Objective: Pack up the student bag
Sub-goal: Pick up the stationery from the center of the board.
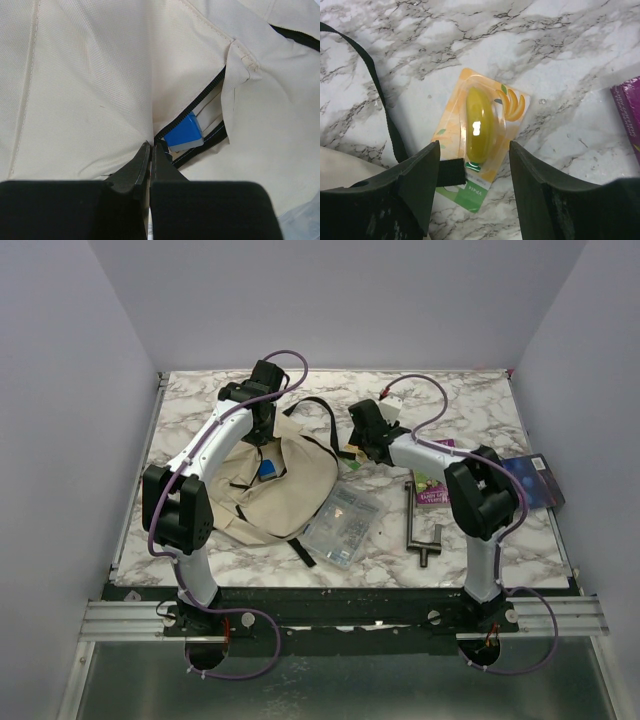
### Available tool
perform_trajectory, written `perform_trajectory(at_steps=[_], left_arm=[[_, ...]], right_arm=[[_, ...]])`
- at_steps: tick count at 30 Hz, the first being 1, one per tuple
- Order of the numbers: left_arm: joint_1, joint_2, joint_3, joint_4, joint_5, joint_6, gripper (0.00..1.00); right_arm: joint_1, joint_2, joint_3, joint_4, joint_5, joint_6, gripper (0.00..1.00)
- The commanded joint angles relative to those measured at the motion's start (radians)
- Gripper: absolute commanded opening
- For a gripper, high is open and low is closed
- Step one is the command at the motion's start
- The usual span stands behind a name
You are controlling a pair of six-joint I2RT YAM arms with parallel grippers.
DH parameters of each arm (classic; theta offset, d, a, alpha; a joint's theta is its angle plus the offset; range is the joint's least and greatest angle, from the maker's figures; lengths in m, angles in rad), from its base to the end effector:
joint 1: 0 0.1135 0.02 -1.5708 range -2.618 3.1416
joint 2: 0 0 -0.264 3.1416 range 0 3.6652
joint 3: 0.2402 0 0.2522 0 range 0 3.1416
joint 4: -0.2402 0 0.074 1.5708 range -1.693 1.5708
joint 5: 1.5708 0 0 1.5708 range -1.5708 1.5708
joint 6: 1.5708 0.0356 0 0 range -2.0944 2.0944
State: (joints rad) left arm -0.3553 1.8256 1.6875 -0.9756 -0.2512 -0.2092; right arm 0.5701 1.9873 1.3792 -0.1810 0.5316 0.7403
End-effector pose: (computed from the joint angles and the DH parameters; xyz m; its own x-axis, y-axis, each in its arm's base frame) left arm 0.3643 -0.1257 0.2973 -0.8716 0.1088 -0.4780 0.0543 0.9905 0.1265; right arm 0.3767 0.2201 0.1899 -0.5521 0.3367 -0.7628 0.2815 0.9364 0.2096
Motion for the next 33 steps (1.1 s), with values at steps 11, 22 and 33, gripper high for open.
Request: perform_trajectory(at_steps=[11,22,33], left_arm=[[-0.005,-0.02,0.024,-0.001,0.034,-0.002,0.0],[-0.005,-0.011,0.029,-0.005,0.04,-0.002,0.0],[-0.005,0.0,0.032,-0.008,0.026,0.005,0.0]], right_arm=[[0.0,0.201,0.15,-0.079,0.081,-0.081,0.49],[-0.022,0.141,0.101,-0.026,0.157,-0.145,0.24],[-0.041,-0.067,0.029,0.038,0.01,-0.294,0.12]])
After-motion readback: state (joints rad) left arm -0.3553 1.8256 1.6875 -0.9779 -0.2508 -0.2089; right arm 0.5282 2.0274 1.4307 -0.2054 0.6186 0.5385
